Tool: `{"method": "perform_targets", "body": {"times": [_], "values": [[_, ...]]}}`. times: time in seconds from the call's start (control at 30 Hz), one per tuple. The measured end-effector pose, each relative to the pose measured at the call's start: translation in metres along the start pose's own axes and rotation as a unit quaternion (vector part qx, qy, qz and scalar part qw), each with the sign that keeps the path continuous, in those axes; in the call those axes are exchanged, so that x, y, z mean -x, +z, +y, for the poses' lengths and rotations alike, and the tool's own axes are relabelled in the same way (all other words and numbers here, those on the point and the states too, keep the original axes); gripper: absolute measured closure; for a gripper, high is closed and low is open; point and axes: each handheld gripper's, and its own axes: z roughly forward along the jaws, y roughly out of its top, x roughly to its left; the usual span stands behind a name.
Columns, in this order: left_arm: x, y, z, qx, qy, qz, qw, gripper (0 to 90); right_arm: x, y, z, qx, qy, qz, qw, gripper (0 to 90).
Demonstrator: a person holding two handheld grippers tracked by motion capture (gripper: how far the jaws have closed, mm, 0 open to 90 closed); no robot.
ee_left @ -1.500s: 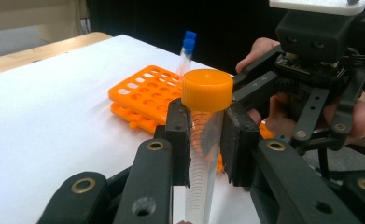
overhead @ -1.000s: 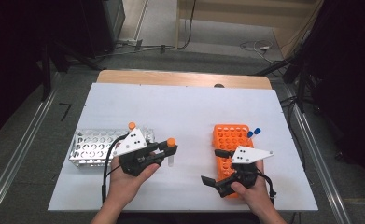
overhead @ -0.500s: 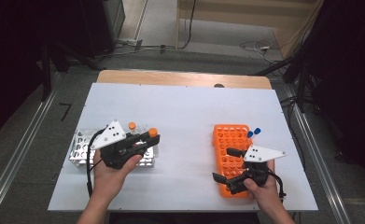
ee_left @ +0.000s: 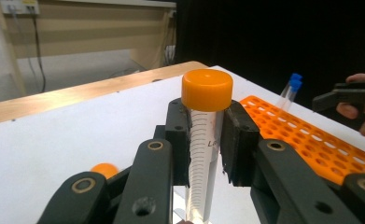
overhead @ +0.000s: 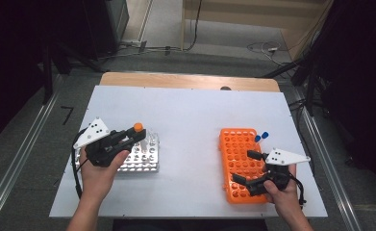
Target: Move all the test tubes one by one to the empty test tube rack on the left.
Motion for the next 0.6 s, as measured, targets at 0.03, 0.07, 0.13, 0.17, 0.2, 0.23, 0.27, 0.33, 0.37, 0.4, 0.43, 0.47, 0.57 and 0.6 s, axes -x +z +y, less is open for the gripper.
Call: {"method": "perform_targets", "body": {"times": [0.03, 0.07, 0.13, 0.17, 0.2, 0.23, 0.27, 0.33, 0.37, 0.4, 0.43, 0.47, 0.57, 0.6], "values": [[-0.002, 0.0, 0.0, 0.001, 0.0, 0.004, 1.0, 74.9, 0.001, -0.002, -0.001, 0.001, 0.002, 0.0, 1.0, 0.0], [-0.004, -0.001, 0.0, 0.0, 0.0, 0.007, 1.0, 75.0, 0.003, -0.004, -0.001, 0.002, 0.002, 0.0, 1.0, 0.0], [-0.008, -0.002, 0.0, 0.0, 0.001, 0.012, 0.9999, 74.9, 0.006, -0.007, -0.003, 0.004, 0.002, -0.001, 1.0, 0.0], [-0.01, -0.002, 0.0, 0.0, -0.001, 0.015, 0.9999, 74.9, 0.008, -0.008, -0.003, 0.004, 0.003, -0.001, 1.0, 0.0], [-0.012, -0.003, 0.0, 0.001, -0.003, 0.018, 0.9998, 75.0, 0.009, -0.009, -0.004, 0.004, 0.005, -0.003, 1.0, 0.0], [-0.014, -0.003, 0.0, 0.001, -0.004, 0.02, 0.9998, 75.0, 0.011, -0.01, -0.005, 0.003, 0.006, -0.005, 1.0, 0.0], [-0.016, -0.003, 0.0, 0.002, -0.003, 0.024, 0.9997, 74.9, 0.013, -0.011, -0.006, 0.002, 0.005, -0.006, 1.0, 0.0], [-0.019, -0.004, 0.0, 0.002, -0.002, 0.029, 0.9996, 74.9, 0.015, -0.012, -0.007, -0.001, 0.01, -0.01, 0.9999, 0.0], [-0.021, -0.004, 0.0, 0.003, -0.003, 0.033, 0.9994, 74.9, 0.017, -0.013, -0.008, 0.0, 0.01, -0.01, 0.9999, 0.0], [-0.023, -0.005, 0.0, 0.006, -0.003, 0.037, 0.9993, 74.9, 0.018, -0.013, -0.009, -0.001, 0.012, -0.011, 0.9999, 0.0], [-0.025, -0.005, 0.001, 0.008, -0.004, 0.04, 0.9992, 74.9, 0.019, -0.013, -0.009, -0.001, 0.014, -0.013, 0.9998, 0.0], [-0.027, -0.006, 0.001, 0.009, -0.003, 0.045, 0.999, 75.0, 0.019, -0.014, -0.01, -0.002, 0.015, -0.012, 0.9998, 0.0], [-0.033, -0.008, 0.002, 0.013, -0.006, 0.055, 0.9984, 75.0, 0.021, -0.014, -0.011, -0.004, 0.015, -0.015, 0.9998, 0.0], [-0.035, -0.008, 0.002, 0.014, -0.007, 0.059, 0.9981, 75.0, 0.021, -0.014, -0.011, -0.004, 0.014, -0.016, 0.9998, 0.0]]}}
